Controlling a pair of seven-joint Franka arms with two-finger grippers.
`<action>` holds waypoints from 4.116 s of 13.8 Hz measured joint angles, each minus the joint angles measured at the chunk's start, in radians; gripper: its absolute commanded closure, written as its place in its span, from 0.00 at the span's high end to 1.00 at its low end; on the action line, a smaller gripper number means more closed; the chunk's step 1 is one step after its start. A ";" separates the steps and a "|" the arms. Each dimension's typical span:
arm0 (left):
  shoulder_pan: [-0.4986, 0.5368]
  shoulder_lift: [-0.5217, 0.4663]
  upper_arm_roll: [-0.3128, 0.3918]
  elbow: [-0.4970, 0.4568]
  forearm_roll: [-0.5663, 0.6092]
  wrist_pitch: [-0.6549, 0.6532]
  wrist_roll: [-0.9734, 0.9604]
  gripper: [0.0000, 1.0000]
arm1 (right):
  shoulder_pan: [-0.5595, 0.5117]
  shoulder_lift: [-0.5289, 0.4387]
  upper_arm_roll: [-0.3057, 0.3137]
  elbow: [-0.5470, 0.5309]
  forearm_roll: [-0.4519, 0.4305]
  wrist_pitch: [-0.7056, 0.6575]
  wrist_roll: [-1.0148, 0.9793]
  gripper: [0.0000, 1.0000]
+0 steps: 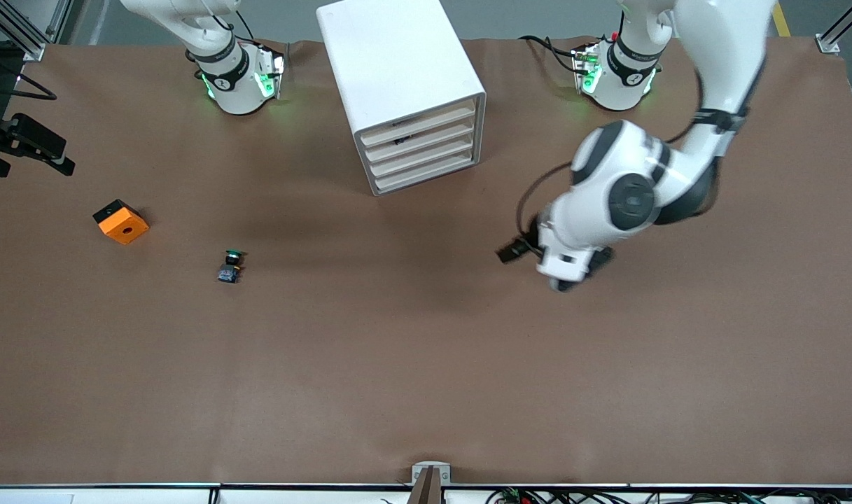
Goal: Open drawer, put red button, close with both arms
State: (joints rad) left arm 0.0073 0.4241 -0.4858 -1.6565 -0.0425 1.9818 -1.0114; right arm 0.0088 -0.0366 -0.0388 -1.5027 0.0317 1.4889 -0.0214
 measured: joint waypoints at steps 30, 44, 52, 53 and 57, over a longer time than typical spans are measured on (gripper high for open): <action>0.058 -0.543 0.375 -0.035 0.083 -0.319 0.805 1.00 | 0.000 0.000 0.000 0.001 -0.001 -0.001 0.000 1.00; 0.056 -0.552 0.370 -0.025 0.083 -0.355 0.806 1.00 | 0.000 0.000 0.002 0.007 -0.050 -0.003 0.000 1.00; 0.055 -0.552 0.369 -0.020 0.083 -0.375 0.806 1.00 | 0.000 0.000 0.003 0.007 -0.053 -0.051 0.000 1.00; 0.055 -0.552 0.369 -0.020 0.083 -0.375 0.806 1.00 | 0.000 0.000 0.004 0.007 -0.053 -0.051 0.000 1.00; 0.055 -0.552 0.369 -0.020 0.083 -0.376 0.806 1.00 | 0.000 0.000 0.004 0.007 -0.053 -0.051 0.000 1.00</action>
State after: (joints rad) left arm 0.0620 -0.1282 -0.1167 -1.6767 0.0406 1.6060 -0.2049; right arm 0.0083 -0.0366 -0.0344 -1.4958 -0.0210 1.4378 -0.0215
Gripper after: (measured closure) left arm 0.000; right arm 0.000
